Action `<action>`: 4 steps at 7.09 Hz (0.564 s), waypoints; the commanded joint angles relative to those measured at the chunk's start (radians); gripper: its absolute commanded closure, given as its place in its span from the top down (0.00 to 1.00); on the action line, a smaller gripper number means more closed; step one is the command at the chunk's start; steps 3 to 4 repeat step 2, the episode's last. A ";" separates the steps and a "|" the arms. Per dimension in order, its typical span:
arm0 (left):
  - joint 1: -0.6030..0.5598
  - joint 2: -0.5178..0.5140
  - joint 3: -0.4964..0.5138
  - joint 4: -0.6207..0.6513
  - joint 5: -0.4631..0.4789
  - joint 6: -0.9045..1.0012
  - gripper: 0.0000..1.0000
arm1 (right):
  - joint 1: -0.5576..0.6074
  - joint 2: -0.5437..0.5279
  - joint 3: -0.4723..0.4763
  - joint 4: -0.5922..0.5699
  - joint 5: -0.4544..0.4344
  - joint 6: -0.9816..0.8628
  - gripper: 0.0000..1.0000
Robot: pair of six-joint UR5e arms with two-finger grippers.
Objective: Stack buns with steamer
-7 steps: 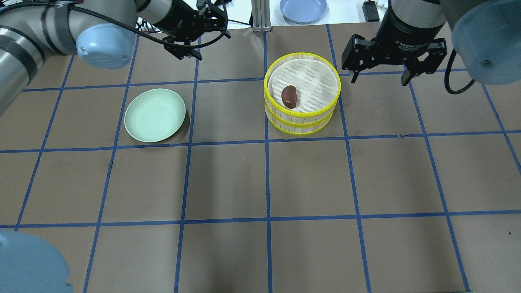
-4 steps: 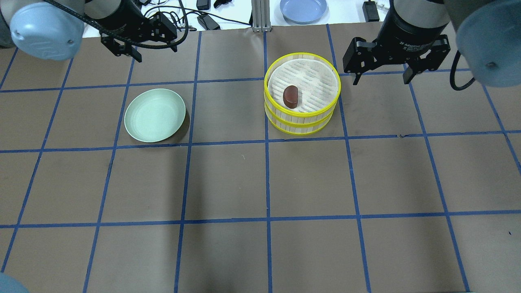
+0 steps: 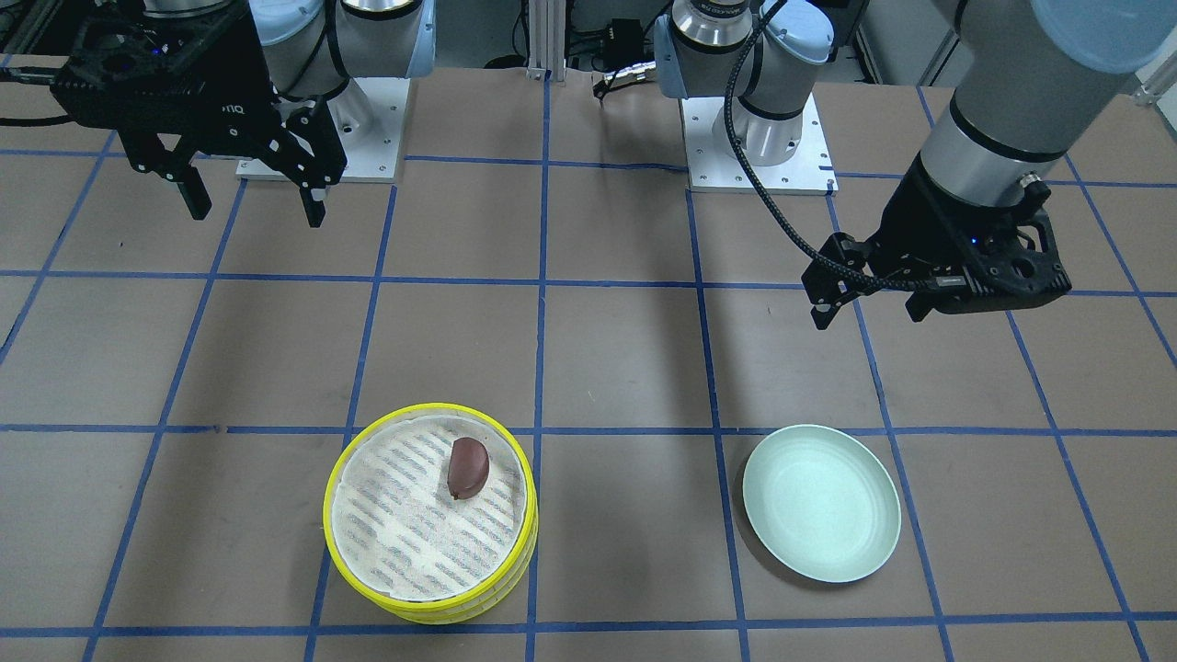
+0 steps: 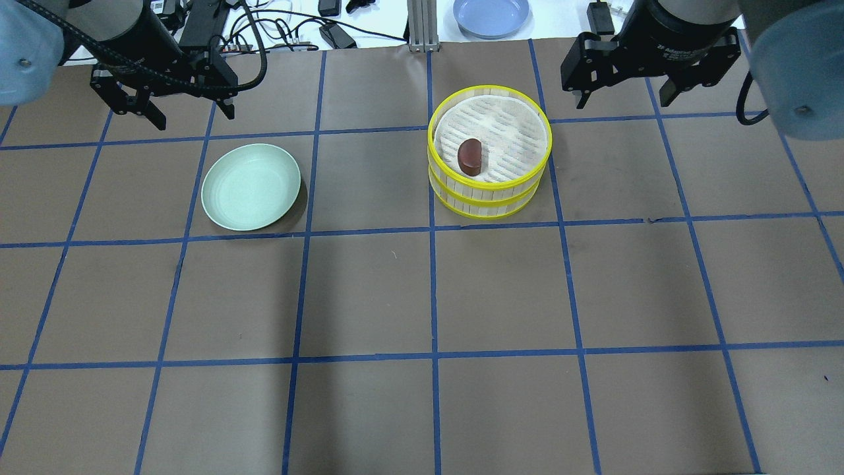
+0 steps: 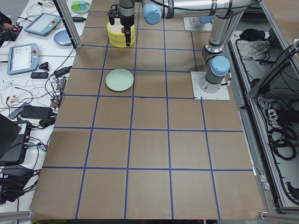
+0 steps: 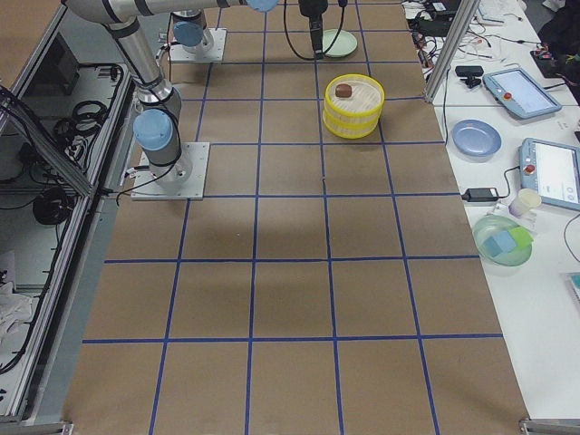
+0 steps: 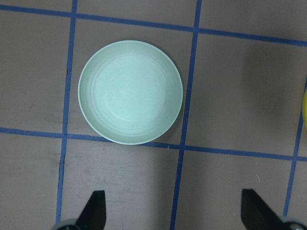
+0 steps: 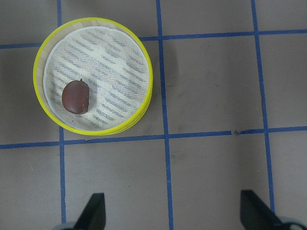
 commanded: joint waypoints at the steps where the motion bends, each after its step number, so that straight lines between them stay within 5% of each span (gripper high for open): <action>1: -0.004 0.033 -0.009 -0.008 0.002 -0.001 1.00 | 0.002 0.002 0.006 0.064 0.002 0.002 1.00; 4: -0.007 0.034 -0.027 -0.003 -0.011 -0.016 1.00 | 0.004 0.007 0.009 0.082 0.010 0.002 1.00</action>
